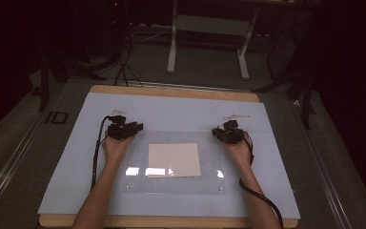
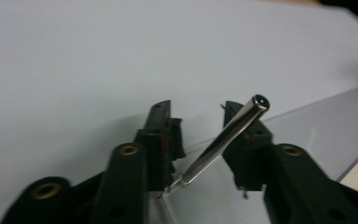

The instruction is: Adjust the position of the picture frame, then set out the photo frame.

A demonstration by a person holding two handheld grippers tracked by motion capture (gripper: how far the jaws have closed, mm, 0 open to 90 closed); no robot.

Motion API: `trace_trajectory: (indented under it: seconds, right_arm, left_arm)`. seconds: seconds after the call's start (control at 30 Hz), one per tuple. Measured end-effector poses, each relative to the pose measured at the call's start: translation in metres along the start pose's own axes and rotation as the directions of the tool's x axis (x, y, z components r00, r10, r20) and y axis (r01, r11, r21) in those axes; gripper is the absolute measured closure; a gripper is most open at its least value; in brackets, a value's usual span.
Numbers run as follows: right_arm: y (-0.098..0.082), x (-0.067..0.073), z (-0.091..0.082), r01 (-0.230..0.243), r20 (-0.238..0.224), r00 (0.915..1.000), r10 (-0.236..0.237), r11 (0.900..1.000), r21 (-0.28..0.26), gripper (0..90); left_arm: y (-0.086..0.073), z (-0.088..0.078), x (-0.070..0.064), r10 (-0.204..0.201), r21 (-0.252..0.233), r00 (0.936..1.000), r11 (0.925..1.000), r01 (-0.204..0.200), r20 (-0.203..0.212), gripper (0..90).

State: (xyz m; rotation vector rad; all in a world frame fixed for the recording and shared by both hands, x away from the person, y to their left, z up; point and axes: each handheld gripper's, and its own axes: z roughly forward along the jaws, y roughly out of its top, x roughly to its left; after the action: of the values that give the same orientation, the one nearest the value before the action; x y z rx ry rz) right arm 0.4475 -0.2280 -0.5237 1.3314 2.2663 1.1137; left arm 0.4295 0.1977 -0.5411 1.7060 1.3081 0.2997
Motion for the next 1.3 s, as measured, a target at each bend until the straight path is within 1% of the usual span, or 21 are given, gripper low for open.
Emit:
trace_trajectory:
  seconds: [0.03,0.07,0.13,0.17,0.2,0.23,0.27,0.33,0.4,0.5,0.6,0.73,0.8,0.93,0.97,1.03,1.07,1.13,1.2,1.27,1.3]
  right_arm:
    - [0.000,0.000,0.000,-0.003,-0.003,1.0000,0.003,1.000,0.001,81.2]
    - [-0.001,-0.001,0.000,-0.004,-0.004,1.0000,0.004,1.000,0.005,81.0]
    - [-0.002,0.000,0.000,0.001,0.006,1.0000,-0.001,1.000,0.007,79.0]
    - [-0.002,0.000,0.000,0.001,0.007,1.0000,-0.001,1.000,0.007,78.7]
    - [-0.001,0.000,-0.001,0.002,0.007,1.0000,-0.002,1.000,0.001,76.8]
    - [-0.001,0.000,-0.002,0.002,0.010,0.9999,-0.002,1.000,-0.008,75.5]
    - [-0.001,0.000,-0.002,0.002,0.010,0.9999,-0.002,1.000,-0.008,75.5]
    - [0.001,0.001,-0.005,-0.002,0.000,1.0000,0.002,1.000,-0.026,74.0]
    - [0.002,0.002,-0.007,0.012,0.006,0.9999,-0.011,0.999,-0.042,73.4]
    - [0.004,0.002,-0.010,0.016,0.012,0.9998,-0.015,0.998,-0.062,74.9]
    - [0.004,0.003,-0.012,0.020,0.011,0.9998,-0.019,0.997,-0.072,73.2]
    - [0.004,0.003,-0.015,0.023,0.017,0.9996,-0.021,0.995,-0.094,75.8]
    - [0.004,0.003,-0.016,0.026,0.019,0.9995,-0.024,0.995,-0.098,78.1]
    - [0.003,0.003,-0.015,0.035,0.013,0.9994,-0.034,0.994,-0.104,82.8]
    - [0.003,0.005,-0.015,0.045,0.021,0.9989,-0.043,0.993,-0.105,83.4]
    - [0.003,0.006,-0.015,0.059,0.036,0.9978,-0.056,0.993,-0.104,84.2]
    - [0.003,0.007,-0.015,0.064,0.040,0.9974,-0.060,0.993,-0.103,84.3]
    - [0.003,0.007,-0.015,0.063,0.038,0.9975,-0.059,0.993,-0.102,84.3]
    - [0.003,0.006,-0.015,0.059,0.035,0.9978,-0.055,0.993,-0.106,84.3]
    - [0.002,0.006,-0.015,0.058,0.035,0.9979,-0.054,0.993,-0.107,84.4]
    - [0.002,0.006,-0.015,0.058,0.035,0.9979,-0.054,0.993,-0.107,84.4]
  left_arm:
    - [-0.001,-0.003,0.001,-0.005,-0.009,1.0000,0.9999,0.005,0.008,61.0]
    - [-0.002,-0.004,0.002,-0.006,-0.013,1.0000,0.9999,0.006,0.004,59.7]
    - [-0.004,-0.008,0.000,0.007,-0.029,0.9995,0.9996,-0.007,-0.030,55.7]
    - [-0.006,-0.012,-0.003,0.021,-0.040,0.9985,0.9989,-0.023,-0.050,54.4]
    - [-0.007,-0.014,-0.004,0.023,-0.047,0.9983,0.9986,-0.026,-0.053,53.4]
    - [-0.007,-0.015,-0.005,0.034,-0.044,0.9979,0.9984,-0.036,-0.056,51.6]
    - [-0.007,-0.015,-0.005,0.034,-0.044,0.9979,0.9984,-0.036,-0.056,50.4]
    - [-0.006,-0.018,-0.009,0.057,-0.052,0.9960,0.9968,-0.060,-0.070,49.3]
    - [-0.005,-0.021,-0.011,0.066,-0.061,0.9956,0.9957,-0.070,-0.067,49.0]
    - [-0.004,-0.024,-0.013,0.062,-0.079,0.9970,0.9947,-0.066,-0.045,49.8]
    - [-0.004,-0.028,-0.016,0.085,-0.096,0.9949,0.9913,-0.090,-0.055,50.9]
    - [-0.005,-0.030,-0.019,0.115,-0.107,0.9915,0.9869,-0.121,-0.061,51.3]
    - [-0.006,-0.030,-0.021,0.133,-0.107,0.9888,0.9844,-0.140,-0.068,51.9]
    - [-0.006,-0.030,-0.020,0.131,-0.105,0.9878,0.9847,-0.140,-0.083,53.9]
    - [-0.006,-0.030,-0.019,0.129,-0.103,0.9879,0.9852,-0.137,-0.086,54.3]
    - [-0.006,-0.029,-0.018,0.131,-0.097,0.9878,0.9855,-0.139,-0.085,57.4]
    - [-0.006,-0.028,-0.019,0.141,-0.093,0.9853,0.9843,-0.150,-0.096,58.4]
    - [-0.006,-0.026,-0.020,0.157,-0.082,0.9822,0.9827,-0.166,-0.103,60.5]
    - [-0.005,-0.024,-0.021,0.166,-0.074,0.9812,0.9821,-0.173,-0.099,63.5]
    - [-0.005,-0.022,-0.022,0.165,-0.070,0.9814,0.9826,-0.172,-0.099,67.4]
    - [-0.004,-0.021,-0.022,0.162,-0.068,0.9819,0.9833,-0.169,-0.099,70.8]
